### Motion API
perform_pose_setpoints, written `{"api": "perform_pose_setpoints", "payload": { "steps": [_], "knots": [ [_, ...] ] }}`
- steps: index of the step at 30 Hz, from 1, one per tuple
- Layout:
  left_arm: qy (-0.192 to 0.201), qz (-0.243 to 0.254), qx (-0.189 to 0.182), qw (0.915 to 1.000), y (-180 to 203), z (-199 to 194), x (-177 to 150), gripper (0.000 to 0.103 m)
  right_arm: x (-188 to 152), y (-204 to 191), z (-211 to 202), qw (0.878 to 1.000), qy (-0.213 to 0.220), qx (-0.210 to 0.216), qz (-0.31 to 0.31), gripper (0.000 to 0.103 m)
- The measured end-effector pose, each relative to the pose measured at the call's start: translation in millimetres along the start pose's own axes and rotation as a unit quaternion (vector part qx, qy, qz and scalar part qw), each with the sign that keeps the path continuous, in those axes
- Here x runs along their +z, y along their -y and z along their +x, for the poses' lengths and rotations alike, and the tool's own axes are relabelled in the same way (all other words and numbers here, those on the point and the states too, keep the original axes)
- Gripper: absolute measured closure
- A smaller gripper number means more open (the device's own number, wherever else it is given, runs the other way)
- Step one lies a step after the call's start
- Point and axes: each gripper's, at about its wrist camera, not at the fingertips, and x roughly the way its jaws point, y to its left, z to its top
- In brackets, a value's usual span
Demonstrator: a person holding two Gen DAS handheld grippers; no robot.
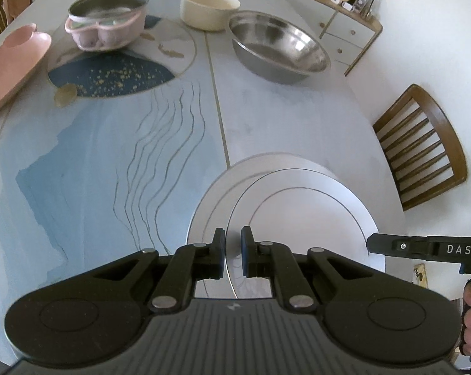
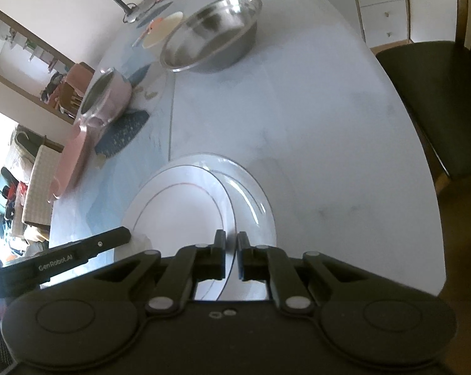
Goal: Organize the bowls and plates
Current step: 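Lower the small white plate onto the large white plate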
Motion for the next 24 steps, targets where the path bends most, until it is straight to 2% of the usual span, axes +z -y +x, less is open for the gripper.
{"api": "perform_pose_setpoints", "payload": {
  "steps": [11,24],
  "knots": [
    [-0.016,-0.017,-0.003,0.9997,-2.9,15.1,-8.1,0.094,-6.9,9.7,4.2,1.0,-0.01,-0.008,-0.002,0.095],
    [-0.014,-0.017,-0.001,0.9998,-3.2,18.5,-8.0,0.094,-7.4,12.2,8.6,1.0,-0.012,-0.009,0.003,0.095]
  ]
}}
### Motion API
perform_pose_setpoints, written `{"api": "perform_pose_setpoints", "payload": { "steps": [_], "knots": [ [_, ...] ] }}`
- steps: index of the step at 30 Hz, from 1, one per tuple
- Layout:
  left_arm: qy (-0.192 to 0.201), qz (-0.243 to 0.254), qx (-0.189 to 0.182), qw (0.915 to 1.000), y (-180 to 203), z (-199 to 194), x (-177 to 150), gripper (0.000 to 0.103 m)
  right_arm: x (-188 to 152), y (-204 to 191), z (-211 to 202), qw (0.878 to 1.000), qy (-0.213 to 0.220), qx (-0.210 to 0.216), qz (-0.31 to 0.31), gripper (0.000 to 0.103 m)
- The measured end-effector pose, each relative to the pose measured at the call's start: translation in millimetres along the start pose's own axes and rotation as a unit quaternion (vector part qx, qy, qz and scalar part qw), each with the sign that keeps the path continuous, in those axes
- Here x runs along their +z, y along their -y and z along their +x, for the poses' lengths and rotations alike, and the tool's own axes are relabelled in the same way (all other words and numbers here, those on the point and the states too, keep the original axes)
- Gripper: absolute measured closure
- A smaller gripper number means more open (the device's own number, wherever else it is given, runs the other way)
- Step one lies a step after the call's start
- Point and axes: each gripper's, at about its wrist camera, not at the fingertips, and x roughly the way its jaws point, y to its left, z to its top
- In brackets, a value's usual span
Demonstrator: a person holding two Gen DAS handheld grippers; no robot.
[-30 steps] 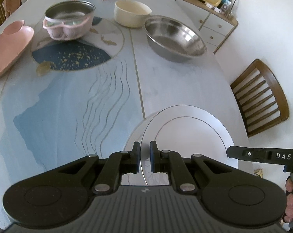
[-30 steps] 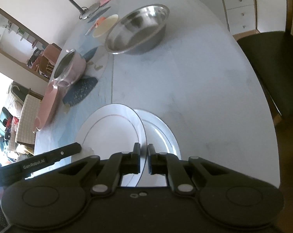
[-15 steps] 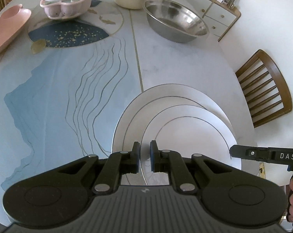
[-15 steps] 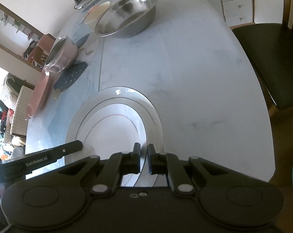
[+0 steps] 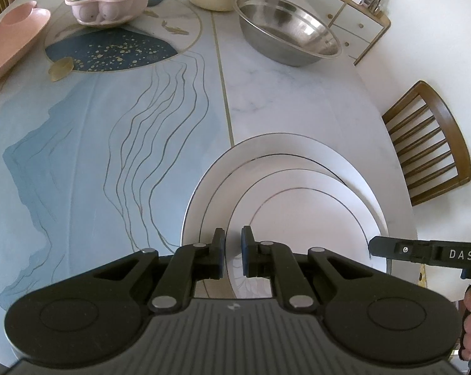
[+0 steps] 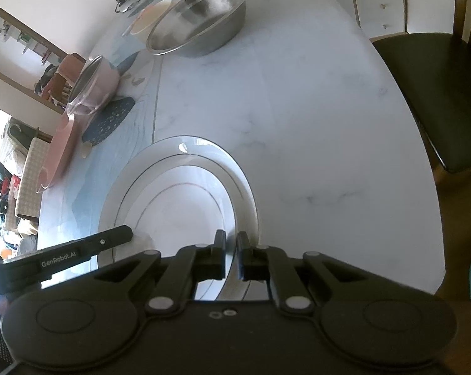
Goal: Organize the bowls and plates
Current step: 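Lower the small white plate onto the large white plate, then open both grippers to release the small white plate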
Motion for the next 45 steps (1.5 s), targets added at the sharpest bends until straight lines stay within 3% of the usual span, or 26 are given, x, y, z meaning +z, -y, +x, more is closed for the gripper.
{"api": "perform_pose_setpoints", "payload": {
  "steps": [27,34,45],
  "knots": [
    [0.024,0.004,0.005,0.9997,-8.9,-13.0,2.1,0.094,6.0,-4.4,10.4,1.0,0.002,-0.008,-0.017,0.094],
    [0.033,0.003,0.01,0.9994,-9.8,-20.9,0.1,0.094,6.1,-9.4,0.8,1.0,0.009,-0.012,-0.026,0.083],
    [0.079,0.018,0.033,0.9962,4.9,-52.5,-5.2,0.094,2.0,-35.8,-35.7,0.992,0.053,-0.009,-0.111,0.067]
  ]
}}
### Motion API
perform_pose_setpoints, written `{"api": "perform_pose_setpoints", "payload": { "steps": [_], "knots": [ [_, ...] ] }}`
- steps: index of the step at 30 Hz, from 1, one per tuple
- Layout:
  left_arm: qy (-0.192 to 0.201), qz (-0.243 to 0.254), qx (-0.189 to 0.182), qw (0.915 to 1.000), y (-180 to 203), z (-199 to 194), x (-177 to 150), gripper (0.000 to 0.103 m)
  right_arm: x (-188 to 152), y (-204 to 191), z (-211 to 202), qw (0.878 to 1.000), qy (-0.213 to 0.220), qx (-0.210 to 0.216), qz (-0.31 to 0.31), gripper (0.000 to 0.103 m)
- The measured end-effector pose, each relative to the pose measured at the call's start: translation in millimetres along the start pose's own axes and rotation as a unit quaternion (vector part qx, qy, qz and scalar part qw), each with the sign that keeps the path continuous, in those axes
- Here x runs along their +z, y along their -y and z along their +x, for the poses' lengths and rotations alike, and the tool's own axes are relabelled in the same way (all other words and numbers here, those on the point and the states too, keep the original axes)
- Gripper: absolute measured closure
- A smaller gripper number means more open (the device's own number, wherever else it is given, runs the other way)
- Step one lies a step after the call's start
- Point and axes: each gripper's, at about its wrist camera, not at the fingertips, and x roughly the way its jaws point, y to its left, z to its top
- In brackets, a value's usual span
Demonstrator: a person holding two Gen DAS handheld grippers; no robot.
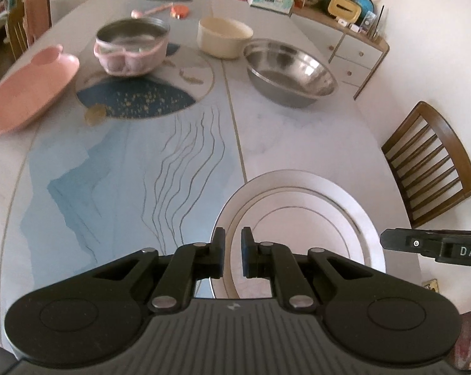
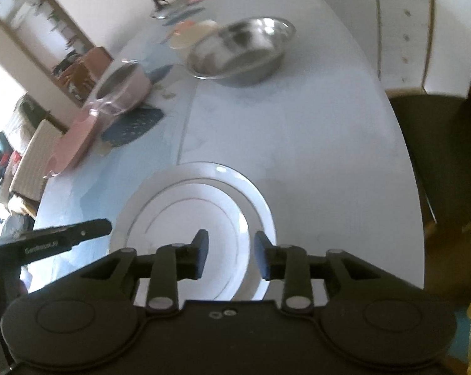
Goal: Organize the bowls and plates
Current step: 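Open both grippers to release the small white plate, then move both grippers back toward the pink pot and bowls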
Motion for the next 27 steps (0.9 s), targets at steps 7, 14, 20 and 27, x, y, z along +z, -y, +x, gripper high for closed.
{"api": "perform_pose_setpoints", "payload": {
  "steps": [7,14,20,27],
  "knots": [
    [0.035,0.005,0.01,0.9993,18.2,-23.8,-5.5,0.089,1.3,-20.4,-26.0,0.997,0.034,0.003,-0.065,0.046],
    [0.076,-0.017,0.027,0.9966,28.3,-46.0,-13.7,0.04,5.4,-38.5,-40.7,0.992,0.051,0.009,-0.119,0.029],
    [0.095,-0.037,0.038,0.994,24.5,-59.9,-10.3,0.033,12.5,-56.4,-45.3,0.985,0.067,-0.003,-0.16,0.011],
    [0.118,-0.059,0.055,0.9898,-2.1,-67.7,8.1,0.024,33.5,-85.2,-40.3,0.976,0.089,-0.007,-0.2,0.0]
  ]
}}
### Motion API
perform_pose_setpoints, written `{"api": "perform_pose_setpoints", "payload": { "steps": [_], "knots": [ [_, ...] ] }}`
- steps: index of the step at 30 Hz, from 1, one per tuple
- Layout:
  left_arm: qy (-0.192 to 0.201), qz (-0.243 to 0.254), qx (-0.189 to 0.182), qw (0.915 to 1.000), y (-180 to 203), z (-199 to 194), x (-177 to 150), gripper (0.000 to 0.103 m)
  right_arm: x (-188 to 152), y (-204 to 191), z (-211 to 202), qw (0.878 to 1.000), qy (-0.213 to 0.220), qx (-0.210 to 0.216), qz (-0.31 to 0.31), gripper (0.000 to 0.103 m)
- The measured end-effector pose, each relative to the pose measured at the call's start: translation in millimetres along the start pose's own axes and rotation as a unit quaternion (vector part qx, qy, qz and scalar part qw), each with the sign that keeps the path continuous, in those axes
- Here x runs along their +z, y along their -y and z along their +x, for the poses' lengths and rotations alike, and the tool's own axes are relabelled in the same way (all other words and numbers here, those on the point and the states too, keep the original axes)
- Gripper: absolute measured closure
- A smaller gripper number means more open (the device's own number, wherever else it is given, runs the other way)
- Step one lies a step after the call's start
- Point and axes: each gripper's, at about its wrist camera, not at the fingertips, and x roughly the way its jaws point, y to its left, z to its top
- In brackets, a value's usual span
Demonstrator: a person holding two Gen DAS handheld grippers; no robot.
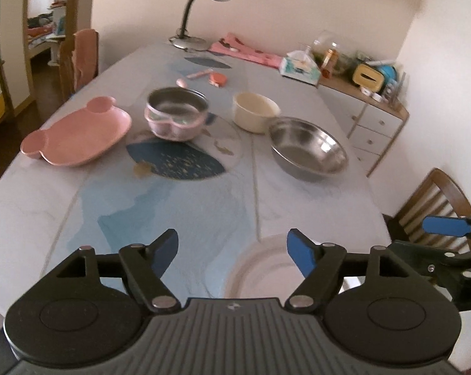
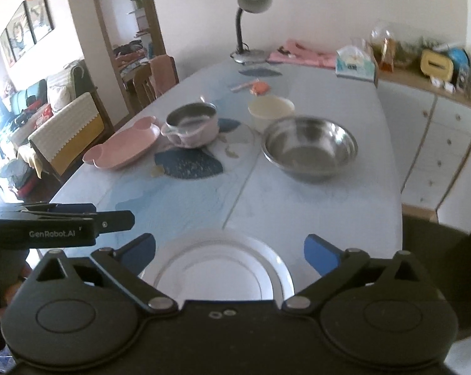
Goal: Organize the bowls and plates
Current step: 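Move both grippers back toward the pink pot and bowls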
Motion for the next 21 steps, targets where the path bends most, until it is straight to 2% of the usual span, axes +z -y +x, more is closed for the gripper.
{"api": "perform_pose_setpoints", "payload": {
  "steps": [5,12,21],
  "knots": [
    [0.017,0.004,0.033,0.9993,-32.0,8.8,24.2,0.023,34.1,-26.0,27.9,0.999,0.012,-0.011,-0.037,0.0],
    [0.03,-0.004,0.06,0.9978,-104.8,26.4,67.2,0.023,87.4,-64.4,78.6,0.999,0.015,0.003,-0.033,0.0],
    [0.019,-0.019,0.093,0.9953,-192.9,61.9,103.5,0.023,136.4,-119.2,155.1,0.999,0.008,0.003,-0.036,0.001]
  ]
}}
